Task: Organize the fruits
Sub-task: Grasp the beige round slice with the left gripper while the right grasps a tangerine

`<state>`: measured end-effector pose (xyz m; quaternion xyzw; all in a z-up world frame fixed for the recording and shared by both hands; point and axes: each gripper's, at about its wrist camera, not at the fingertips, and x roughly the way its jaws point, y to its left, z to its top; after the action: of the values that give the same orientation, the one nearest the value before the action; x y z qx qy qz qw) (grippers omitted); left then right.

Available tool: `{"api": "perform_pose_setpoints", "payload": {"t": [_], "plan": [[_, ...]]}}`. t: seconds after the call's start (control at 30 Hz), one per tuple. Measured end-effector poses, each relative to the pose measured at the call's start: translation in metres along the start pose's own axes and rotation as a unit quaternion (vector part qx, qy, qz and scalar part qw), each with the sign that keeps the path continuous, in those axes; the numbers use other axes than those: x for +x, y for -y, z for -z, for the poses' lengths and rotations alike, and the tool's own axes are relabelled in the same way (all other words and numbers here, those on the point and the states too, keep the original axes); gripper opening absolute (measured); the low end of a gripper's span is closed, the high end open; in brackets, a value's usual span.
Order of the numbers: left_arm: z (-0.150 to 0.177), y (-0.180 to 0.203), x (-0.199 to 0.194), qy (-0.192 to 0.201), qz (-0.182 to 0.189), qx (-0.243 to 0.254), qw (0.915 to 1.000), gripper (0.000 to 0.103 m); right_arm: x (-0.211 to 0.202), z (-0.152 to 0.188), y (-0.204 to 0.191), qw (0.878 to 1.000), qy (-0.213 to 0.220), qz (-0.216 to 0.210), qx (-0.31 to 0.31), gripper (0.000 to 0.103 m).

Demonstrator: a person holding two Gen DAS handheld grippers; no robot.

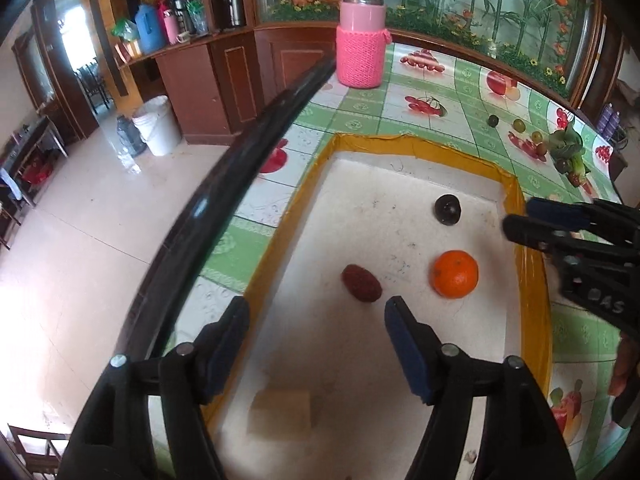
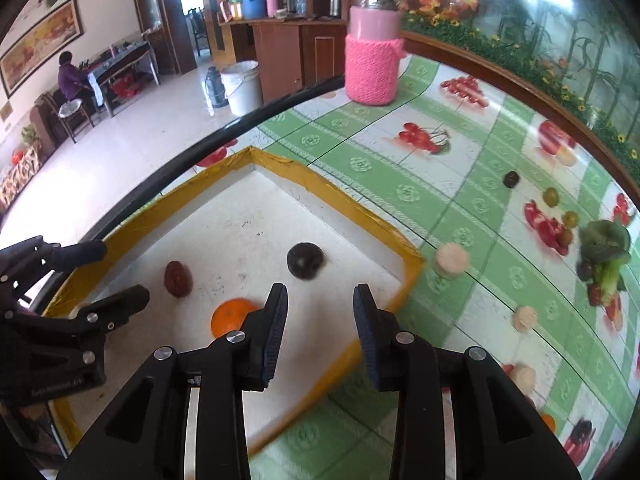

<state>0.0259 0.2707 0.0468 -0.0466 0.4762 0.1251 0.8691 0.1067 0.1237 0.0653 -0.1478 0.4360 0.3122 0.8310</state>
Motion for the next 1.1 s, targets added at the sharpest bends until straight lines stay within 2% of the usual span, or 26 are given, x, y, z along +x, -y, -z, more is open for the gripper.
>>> {"api": "perform_pose_setpoints", "payload": {"t": [0.1, 0.17, 0.23, 0.37, 0.43, 0.57, 0.73, 0.87, 0.93, 1.1], "plan": [[0.008, 0.001, -0.014, 0.012, -0.014, 0.010, 0.9998, 0.083, -0.023, 0.017, 0.008, 1.000, 0.009, 0.000, 0.025, 0.047], [0.012, 0.003, -0.023, 0.013, -0.010, 0.012, 0.9998, 0.085, -0.035, 0.029, 0.012, 0.999, 0.014, 0.007, 0.040, 0.066], [0.017, 0.008, -0.030, 0.015, -0.007, 0.017, 0.9997, 0.085, -0.048, 0.045, 0.017, 0.998, 0.016, 0.022, 0.053, 0.076], [0.023, 0.024, -0.043, 0.017, 0.005, 0.032, 0.9993, 0.086, -0.060, 0.074, 0.032, 0.995, -0.012, 0.035, 0.096, 0.076], [0.026, 0.035, -0.049, 0.020, 0.014, 0.041, 0.9989, 0.086, -0.069, 0.090, 0.042, 0.993, -0.011, 0.027, 0.118, 0.076], [0.031, 0.063, -0.061, 0.026, 0.031, 0.066, 0.9970, 0.088, -0.092, 0.124, 0.067, 0.986, -0.003, 0.047, 0.160, 0.076], [0.039, 0.105, -0.070, 0.025, 0.052, 0.105, 0.9928, 0.090, -0.120, 0.170, 0.113, 0.972, 0.012, 0.102, 0.209, 0.076], [0.048, 0.140, -0.072, 0.017, 0.067, 0.137, 0.9882, 0.091, -0.135, 0.196, 0.156, 0.962, 0.022, 0.155, 0.225, 0.077], [0.052, 0.154, -0.073, 0.014, 0.070, 0.151, 0.9859, 0.091, -0.135, 0.204, 0.177, 0.957, 0.021, 0.167, 0.238, 0.077], [0.054, 0.185, -0.067, 0.002, 0.079, 0.172, 0.9819, 0.091, -0.118, 0.209, 0.205, 0.960, 0.004, 0.146, 0.239, 0.077]]}}
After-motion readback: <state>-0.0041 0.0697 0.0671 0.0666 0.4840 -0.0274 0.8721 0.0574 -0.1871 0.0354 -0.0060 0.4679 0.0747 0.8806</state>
